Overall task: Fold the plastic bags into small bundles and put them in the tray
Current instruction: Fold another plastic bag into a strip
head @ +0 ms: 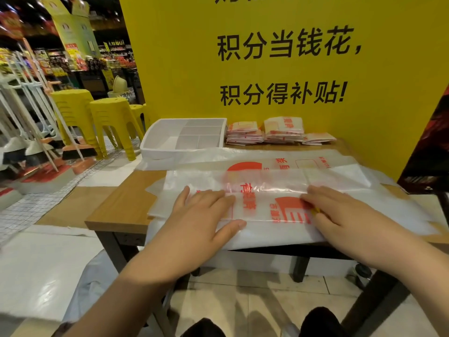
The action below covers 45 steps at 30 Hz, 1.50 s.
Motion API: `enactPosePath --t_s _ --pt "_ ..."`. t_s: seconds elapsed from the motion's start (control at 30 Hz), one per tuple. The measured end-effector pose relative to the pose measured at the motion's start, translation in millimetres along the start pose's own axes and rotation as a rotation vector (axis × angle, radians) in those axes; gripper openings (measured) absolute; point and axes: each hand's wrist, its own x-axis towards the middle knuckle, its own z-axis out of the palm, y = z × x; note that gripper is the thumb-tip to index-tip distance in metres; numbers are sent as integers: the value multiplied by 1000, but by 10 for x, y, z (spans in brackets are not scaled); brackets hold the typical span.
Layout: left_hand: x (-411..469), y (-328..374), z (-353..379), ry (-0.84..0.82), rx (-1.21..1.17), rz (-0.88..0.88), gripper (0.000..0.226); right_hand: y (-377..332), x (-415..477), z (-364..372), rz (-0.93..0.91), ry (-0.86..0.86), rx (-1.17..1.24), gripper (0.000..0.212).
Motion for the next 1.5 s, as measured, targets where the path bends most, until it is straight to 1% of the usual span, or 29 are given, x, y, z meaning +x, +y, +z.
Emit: enactPosePath --t_s 0.03,0.13,0.2,0.3,0.43,0.5,0.57,0.63,0.7,0.8,0.87,0.93,1.0,1.1,1.23,1.37,1.5 --pt "-7 11 -29 18 17 12 75 -32 -18 -8 -36 -10 2 53" --pt "-4 27 -121 18 88 52 67 -121 -45 -21 -144 -51 -6 74" --pt "27 35 -213 0 91 59 56 -109 0 -37 -174 -6 -31 76" --pt "116 10 -406 -76 78 40 47 -112 96 -139 -177 32 -75 70" --pt "354 -107 -655 -139 115 26 36 -152 319 -397 -171 -42 -135 47" --pt "496 -187 -689 -80 84 28 35 -142 468 -492 -154 -17 -148 40" --pt "613 -268 -667 35 18 30 35 -126 611 -520 -134 79 -187 37" --pt "691 -312 -607 121 14 26 37 -125 726 -480 -103 189 -281 39" --pt "737 -327 -515 156 52 -3 41 -129 815 -380 -84 252 -339 43" --pt "761 -358 -340 164 109 -53 43 -109 873 -203 -69 265 -285 44" --pt "757 -364 -238 104 129 -67 50 -82 889 -96 -56 242 -243 49" --pt "738 -325 -178 -4 87 -106 54 -70 902 -15 -49 200 -228 55" --pt "716 -259 -156 -69 63 -112 53 -76 905 34 -63 164 -207 51" --pt "669 -119 -144 -114 -23 -90 54 -150 887 80 -117 148 -161 43" --pt "613 60 -71 -178 -89 -60 57 -344 848 205 -201 75 -78 50" --pt "574 93 34 -239 -72 -103 57 -357 809 310 -151 -58 -40 53" --pt "576 46 50 -278 -48 -137 57 -341 816 307 -103 -104 -83 57"
